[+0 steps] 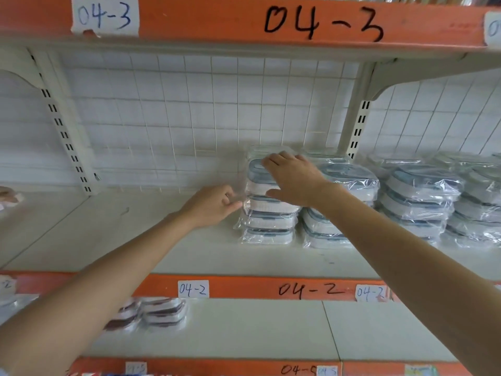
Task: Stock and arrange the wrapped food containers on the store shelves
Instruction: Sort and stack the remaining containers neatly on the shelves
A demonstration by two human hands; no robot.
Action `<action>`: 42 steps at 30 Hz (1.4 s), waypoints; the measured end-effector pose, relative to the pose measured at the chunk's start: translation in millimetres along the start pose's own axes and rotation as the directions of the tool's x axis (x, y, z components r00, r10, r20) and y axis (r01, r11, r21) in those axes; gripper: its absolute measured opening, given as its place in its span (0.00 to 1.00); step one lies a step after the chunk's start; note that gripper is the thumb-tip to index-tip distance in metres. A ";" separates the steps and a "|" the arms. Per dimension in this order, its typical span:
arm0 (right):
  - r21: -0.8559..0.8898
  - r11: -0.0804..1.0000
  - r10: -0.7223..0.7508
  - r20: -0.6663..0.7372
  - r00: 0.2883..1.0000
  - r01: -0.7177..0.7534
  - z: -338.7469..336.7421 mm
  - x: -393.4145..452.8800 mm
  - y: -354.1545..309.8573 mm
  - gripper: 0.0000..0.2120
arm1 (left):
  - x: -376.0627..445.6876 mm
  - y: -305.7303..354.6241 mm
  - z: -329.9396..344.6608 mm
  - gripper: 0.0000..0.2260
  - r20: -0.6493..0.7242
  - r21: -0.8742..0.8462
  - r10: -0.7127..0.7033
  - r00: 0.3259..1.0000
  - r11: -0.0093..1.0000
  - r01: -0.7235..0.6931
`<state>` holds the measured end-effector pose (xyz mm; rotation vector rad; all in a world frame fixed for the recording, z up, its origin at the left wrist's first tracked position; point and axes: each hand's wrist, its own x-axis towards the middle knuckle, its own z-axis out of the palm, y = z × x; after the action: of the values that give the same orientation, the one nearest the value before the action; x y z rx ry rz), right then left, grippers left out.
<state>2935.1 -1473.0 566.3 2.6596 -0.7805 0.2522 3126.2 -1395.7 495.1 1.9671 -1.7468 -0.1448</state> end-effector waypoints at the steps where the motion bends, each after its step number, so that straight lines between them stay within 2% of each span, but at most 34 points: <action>1: 0.017 0.999 -0.041 -0.053 0.998 0.042 -0.2 -4.3 -10.9 0.28 | -10.2 -6.2 -3.5 0.15 0.015 0.071 0.001 1.000 0.997 -0.002; 3: 0.050 0.992 -0.115 -0.082 0.990 0.119 6.3 -14.3 -35.4 0.24 | -33.6 -19.6 -8.2 0.15 0.047 0.220 0.010 0.999 0.975 -0.021; 6: 0.108 0.973 -0.206 -0.014 0.979 0.206 28.7 -26.7 -67.3 0.23 | -74.5 -34.1 -8.5 0.15 0.061 0.328 -0.014 0.998 0.945 -0.007; 8: 0.199 0.945 -0.267 0.011 0.964 0.260 48.6 -32.8 -89.8 0.22 | -107.7 -40.4 -4.0 0.14 0.026 0.339 -0.054 0.998 0.940 0.042; 12: 0.345 0.885 -0.315 -0.054 0.948 0.313 83.4 -45.3 -142.2 0.19 | -170.2 -49.9 8.6 0.13 -0.020 0.361 -0.055 0.998 0.931 0.058; 18: 0.372 0.868 -0.357 0.004 0.934 0.330 112.0 -73.3 -196.9 0.19 | -227.2 -67.9 17.9 0.13 -0.009 0.379 -0.078 0.997 0.922 0.075; 22: 0.366 0.892 -0.330 0.125 0.936 0.266 125.7 -90.2 -211.9 0.22 | -253.4 -85.5 26.4 0.16 0.076 0.375 -0.161 0.984 0.919 0.122; 26: 0.407 0.909 -0.232 0.310 0.922 0.091 133.4 -111.0 -244.6 0.27 | -287.6 -99.3 35.3 0.17 0.121 0.305 -0.268 0.956 0.927 0.221; 29: 0.435 0.901 -0.190 0.388 0.902 0.003 137.3 -125.3 -274.7 0.30 | -308.5 -111.8 42.6 0.20 0.159 0.248 -0.305 0.939 0.933 0.261; 34: 0.472 0.870 -0.104 0.454 0.885 -0.140 140.4 -141.9 -301.3 0.31 | -327.0 -127.9 51.1 0.23 0.191 0.154 -0.336 0.922 0.938 0.310; 39: 0.457 0.874 -0.068 0.454 0.889 -0.166 151.4 -135.0 -295.4 0.32 | -321.1 -136.4 59.2 0.21 0.143 0.075 -0.326 0.935 0.945 0.318; 42: 0.473 0.867 -0.080 0.440 0.894 -0.155 168.7 -118.1 -295.1 0.33 | -316.9 -149.0 71.1 0.22 0.156 0.093 -0.338 0.928 0.941 0.327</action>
<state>3011.1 -1248.9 295.2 3.2590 -1.0219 -0.1970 3178.1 -1106.6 291.6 2.3492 -1.5172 -0.3863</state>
